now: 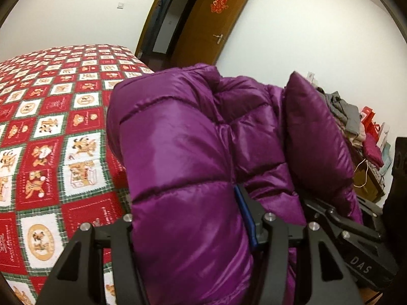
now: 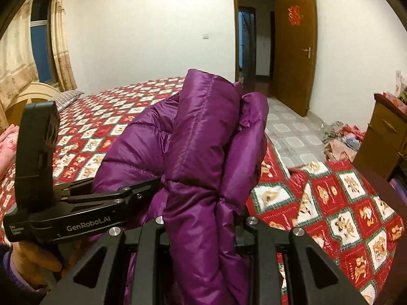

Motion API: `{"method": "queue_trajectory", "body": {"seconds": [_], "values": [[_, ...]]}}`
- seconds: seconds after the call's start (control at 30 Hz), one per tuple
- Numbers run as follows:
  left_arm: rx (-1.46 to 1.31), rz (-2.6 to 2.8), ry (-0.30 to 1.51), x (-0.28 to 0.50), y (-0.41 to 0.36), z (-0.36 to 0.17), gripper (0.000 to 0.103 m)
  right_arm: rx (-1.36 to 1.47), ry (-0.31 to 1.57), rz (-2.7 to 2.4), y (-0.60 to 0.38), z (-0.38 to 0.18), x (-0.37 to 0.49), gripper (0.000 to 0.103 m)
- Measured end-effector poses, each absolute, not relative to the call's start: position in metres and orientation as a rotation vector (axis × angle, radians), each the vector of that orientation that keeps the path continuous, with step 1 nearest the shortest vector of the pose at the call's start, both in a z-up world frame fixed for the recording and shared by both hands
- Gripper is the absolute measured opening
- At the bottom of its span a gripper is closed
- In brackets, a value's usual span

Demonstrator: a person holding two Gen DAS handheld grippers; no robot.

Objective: Fold large clothes

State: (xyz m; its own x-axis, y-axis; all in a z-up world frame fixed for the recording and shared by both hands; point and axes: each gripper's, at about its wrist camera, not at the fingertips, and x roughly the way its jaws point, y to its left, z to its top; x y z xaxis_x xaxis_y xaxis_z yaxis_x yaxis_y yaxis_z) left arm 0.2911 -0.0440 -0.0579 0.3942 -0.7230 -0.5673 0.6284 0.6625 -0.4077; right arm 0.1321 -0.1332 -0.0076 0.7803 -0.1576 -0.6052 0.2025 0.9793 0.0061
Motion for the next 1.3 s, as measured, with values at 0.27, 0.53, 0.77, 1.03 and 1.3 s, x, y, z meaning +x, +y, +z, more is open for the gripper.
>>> {"method": "queue_trajectory", "body": {"seconds": [0.27, 0.53, 0.77, 1.03, 1.3], "values": [[-0.115, -0.783, 0.853, 0.308, -0.051, -0.086, 0.056, 0.117, 0.722, -0.157, -0.152, -0.043, 0.163, 0.026], [-0.099, -0.699, 0.867, 0.318, -0.05, -0.104, 0.06, 0.109, 0.792, -0.148, -0.162, -0.076, 0.198, 0.026], [-0.057, -0.509, 0.878, 0.327, -0.047, -0.115, 0.094, 0.25, 0.822, -0.138, -0.195, -0.101, 0.215, 0.035], [0.136, -0.409, 0.747, 0.303, -0.054, -0.084, 0.095, 0.423, 0.689, -0.167, -0.228, -0.069, 0.171, 0.043], [0.179, -0.347, 0.719, 0.304, -0.059, -0.072, 0.096, 0.214, 0.569, -0.228, -0.204, -0.01, 0.181, 0.043]]}}
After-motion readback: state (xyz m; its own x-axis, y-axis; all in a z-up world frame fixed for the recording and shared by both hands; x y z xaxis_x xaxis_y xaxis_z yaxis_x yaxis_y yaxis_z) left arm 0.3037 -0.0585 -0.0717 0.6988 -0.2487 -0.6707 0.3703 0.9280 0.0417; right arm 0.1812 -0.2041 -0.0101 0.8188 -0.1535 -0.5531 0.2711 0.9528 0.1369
